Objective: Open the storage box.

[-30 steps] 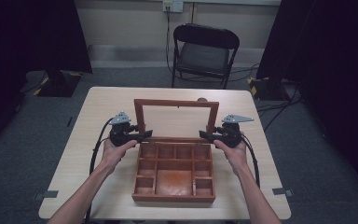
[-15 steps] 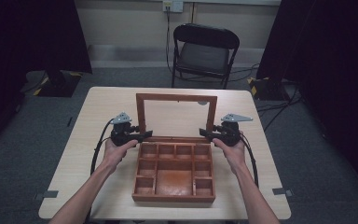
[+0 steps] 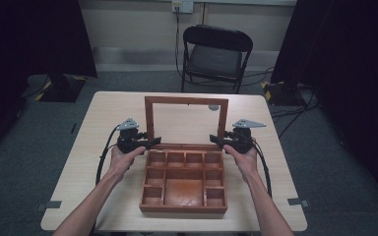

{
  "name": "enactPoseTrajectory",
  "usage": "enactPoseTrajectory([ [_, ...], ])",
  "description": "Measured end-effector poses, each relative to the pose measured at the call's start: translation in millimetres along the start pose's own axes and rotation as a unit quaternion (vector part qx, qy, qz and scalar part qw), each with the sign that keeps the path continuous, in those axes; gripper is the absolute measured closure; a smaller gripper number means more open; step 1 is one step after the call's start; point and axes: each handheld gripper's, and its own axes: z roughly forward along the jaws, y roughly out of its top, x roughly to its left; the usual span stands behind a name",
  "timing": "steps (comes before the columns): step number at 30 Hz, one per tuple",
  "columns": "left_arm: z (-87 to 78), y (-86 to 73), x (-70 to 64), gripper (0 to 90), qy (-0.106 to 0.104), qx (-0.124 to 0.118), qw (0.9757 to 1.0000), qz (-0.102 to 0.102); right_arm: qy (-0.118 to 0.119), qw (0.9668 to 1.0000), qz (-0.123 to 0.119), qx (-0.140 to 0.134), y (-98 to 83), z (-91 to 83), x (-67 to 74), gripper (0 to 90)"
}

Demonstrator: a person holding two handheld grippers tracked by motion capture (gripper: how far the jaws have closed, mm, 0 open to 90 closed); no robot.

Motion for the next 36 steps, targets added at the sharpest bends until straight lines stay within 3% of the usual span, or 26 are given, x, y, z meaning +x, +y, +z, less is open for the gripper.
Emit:
enactPoseTrajectory([
  [12,3.0,-5.9,3.9,49.6,0.011,0.007,0.9998,-0.015,-0.013,0.9998,0.008,0.011,-3.1,8.3,-2.9,41.8],
  [21,5.1,-8.4,7.7,50.7,0.017,0.015,0.9996,-0.017,-0.022,0.9995,0.014,0.018,-5.9,12.7,-6.3,41.9],
  [36,7.7,-11.7,14.9,52.8,0.01,0.02,0.9992,-0.034,-0.026,0.9991,0.026,0.019,-10.4,20.2,-11.1,41.0],
])
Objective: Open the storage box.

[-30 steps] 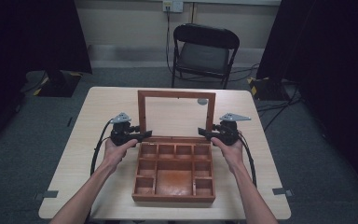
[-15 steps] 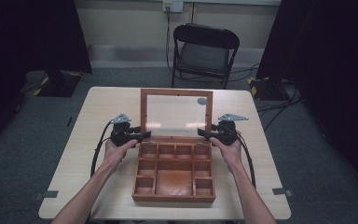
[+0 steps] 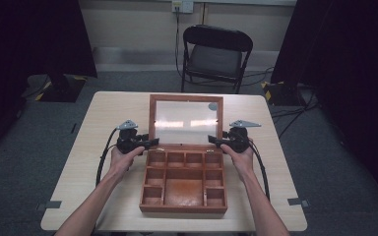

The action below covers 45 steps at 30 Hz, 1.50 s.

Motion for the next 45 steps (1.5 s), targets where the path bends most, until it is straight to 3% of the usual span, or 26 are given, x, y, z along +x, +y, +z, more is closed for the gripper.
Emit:
enactPoseTrajectory([
  [10,3.0,2.1,2.7,47.0,0.003,0.002,1.0,-0.009,0.002,0.9999,0.011,0.01,-3.5,4.1,-1.9,36.2],
  [13,4.3,1.1,4.6,48.9,0.005,0.004,0.9999,-0.011,0.005,0.9997,0.017,0.015,-6.0,5.2,-4.0,35.1],
  [23,7.2,-1.6,9.6,45.8,0.003,0.012,0.9994,-0.033,-0.003,0.9994,0.022,0.028,-8.4,8.7,-4.6,29.3],
  [30,7.3,-1.1,10.2,45.3,0.002,0.017,0.9993,-0.032,-0.004,0.9992,0.024,0.031,-8.3,9.8,-4.7,28.7],
  [32,7.1,-1.4,10.6,44.1,0.012,0.022,0.9993,-0.027,-0.005,0.999,0.027,0.036,-9.2,10.3,-5.4,26.3],
  [33,7.2,-1.9,11.2,44.8,0.012,0.024,0.9993,-0.027,-0.015,0.9988,0.026,0.039,-9.6,10.4,-5.7,24.2],
  [34,7.0,-2.5,11.7,44.0,0.011,0.025,0.9991,-0.033,-0.012,0.9978,0.041,0.051,-10.7,11.7,-7.9,23.7],
  [37,7.4,-5.0,12.5,43.2,0.011,0.026,0.9989,-0.036,0.012,0.9957,0.074,0.054,-17.2,13.7,-15.7,22.7],
  [39,8.0,-5.9,13.0,41.0,0.013,0.033,0.9989,-0.031,-0.017,0.9961,0.063,0.06,-16.4,14.6,-13.2,23.6],
  [40,7.9,-5.9,13.0,39.6,0.014,0.033,0.9988,-0.032,-0.012,0.9957,0.069,0.06,-14.1,14.4,-13.2,23.5],
  [42,6.5,-5.4,13.1,39.4,0.016,0.028,0.9988,-0.035,-0.017,0.9968,0.055,0.055,-11.6,11.9,-10.7,23.6],
  [45,3.0,-4.1,12.5,37.2,0.023,0.026,0.9988,-0.033,-0.014,0.9971,0.054,0.051,-11.0,8.3,-11.5,22.8],
])
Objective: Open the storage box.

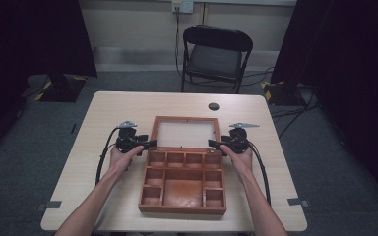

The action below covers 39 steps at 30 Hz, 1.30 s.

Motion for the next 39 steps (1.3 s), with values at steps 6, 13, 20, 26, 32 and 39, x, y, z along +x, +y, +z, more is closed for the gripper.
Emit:
enactPoseTrajectory([
  [6,-15.0,-0.8,0.3,29.2,0.012,0.009,0.9998,0.01,0.002,1.0,-0.007,-0.006,0.0,-10.9,2.6,21.5],
  [13,-41.1,-8.3,-0.7,22.5,0.036,0.012,0.9992,0.016,-0.007,0.9996,-0.027,-0.01,-4.1,-33.7,6.5,19.6],
  [20,-68.9,-27.5,4.2,18.7,0.057,0.031,0.9975,0.03,-0.026,0.999,-0.036,-0.008,-21.4,-71.5,5.8,16.5],
  [26,-85.6,-46.6,15.3,18.2,0.093,0.055,0.9938,0.027,-0.05,0.9981,-0.036,0.01,-44.8,-96.4,-0.7,15.6],
  [32,-89.0,-66.2,23.2,19.6,0.135,0.083,0.987,0.026,-0.094,0.9934,-0.038,0.053,-77.3,-103.2,-12.1,15.6],
  [39,-79.7,-78.9,16.7,14.4,0.171,0.055,0.9818,0.063,-0.165,0.9819,-0.068,0.064,-93.8,-96.6,-16.8,13.0],
])
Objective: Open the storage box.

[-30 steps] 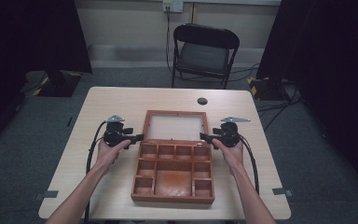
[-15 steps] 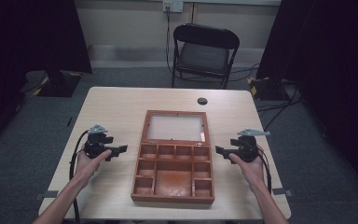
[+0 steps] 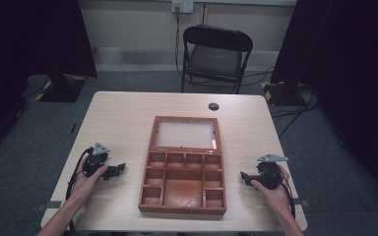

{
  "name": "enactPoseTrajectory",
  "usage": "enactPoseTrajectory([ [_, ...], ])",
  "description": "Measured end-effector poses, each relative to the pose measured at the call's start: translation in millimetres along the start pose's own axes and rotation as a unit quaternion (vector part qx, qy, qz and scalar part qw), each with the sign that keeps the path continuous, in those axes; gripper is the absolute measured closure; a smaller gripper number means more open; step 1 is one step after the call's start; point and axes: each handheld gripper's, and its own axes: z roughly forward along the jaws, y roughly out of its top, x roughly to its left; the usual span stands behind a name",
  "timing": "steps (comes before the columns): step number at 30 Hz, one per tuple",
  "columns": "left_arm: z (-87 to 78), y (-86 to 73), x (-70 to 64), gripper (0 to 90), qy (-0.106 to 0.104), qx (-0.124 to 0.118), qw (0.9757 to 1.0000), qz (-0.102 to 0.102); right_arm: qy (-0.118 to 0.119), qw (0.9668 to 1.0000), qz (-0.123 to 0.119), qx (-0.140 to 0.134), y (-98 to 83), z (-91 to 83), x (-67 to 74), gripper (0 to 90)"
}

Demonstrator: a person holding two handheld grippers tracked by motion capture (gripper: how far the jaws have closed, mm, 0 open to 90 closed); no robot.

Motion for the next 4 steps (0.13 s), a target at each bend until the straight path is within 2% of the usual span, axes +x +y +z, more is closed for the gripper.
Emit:
enactPoseTrajectory([
  [4,0.1,0.0,0.1,14.4,0.0,0.0,1.0,-0.001,-0.003,0.9998,0.003,-0.018,-3.9,1.4,0.2,11.9],
])
